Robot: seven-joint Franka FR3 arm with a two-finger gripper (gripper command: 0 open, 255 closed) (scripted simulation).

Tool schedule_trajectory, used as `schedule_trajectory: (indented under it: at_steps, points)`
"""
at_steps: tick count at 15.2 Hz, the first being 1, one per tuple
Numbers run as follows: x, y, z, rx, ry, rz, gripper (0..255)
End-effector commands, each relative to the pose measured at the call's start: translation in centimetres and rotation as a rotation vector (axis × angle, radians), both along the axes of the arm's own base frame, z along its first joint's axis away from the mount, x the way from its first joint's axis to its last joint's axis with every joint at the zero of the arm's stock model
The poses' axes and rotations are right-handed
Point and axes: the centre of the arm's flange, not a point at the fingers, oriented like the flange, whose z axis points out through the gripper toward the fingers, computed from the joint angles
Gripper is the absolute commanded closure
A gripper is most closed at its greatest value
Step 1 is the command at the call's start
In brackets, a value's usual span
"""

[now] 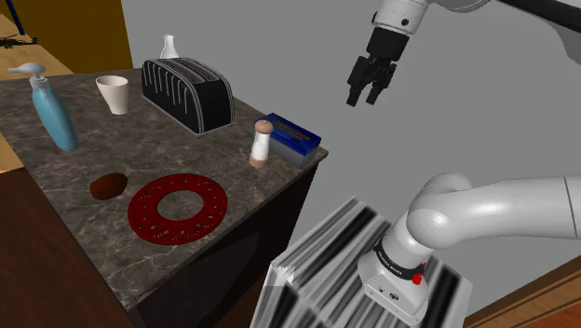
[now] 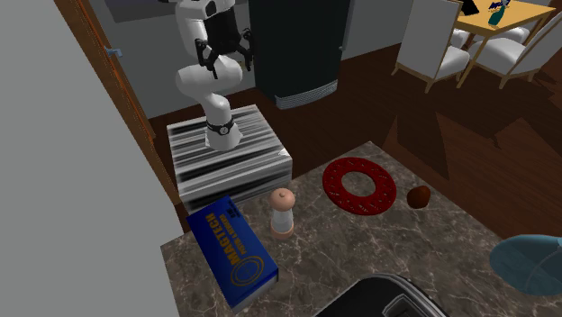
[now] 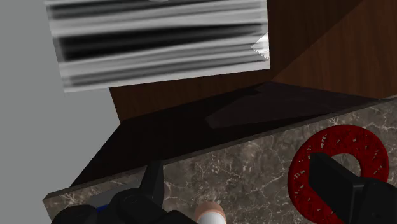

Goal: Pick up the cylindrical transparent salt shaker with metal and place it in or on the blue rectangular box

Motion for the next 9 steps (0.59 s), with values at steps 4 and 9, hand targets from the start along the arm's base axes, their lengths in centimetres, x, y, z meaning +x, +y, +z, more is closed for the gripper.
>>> schedule_trajectory:
  at_steps: [4,9]
  points:
    - [3.0,-0.2,-2.4,0.01,-0.012,0.009,0]
    - [8.0,-0.5,-6.3,0.026,-0.033,0.024,0]
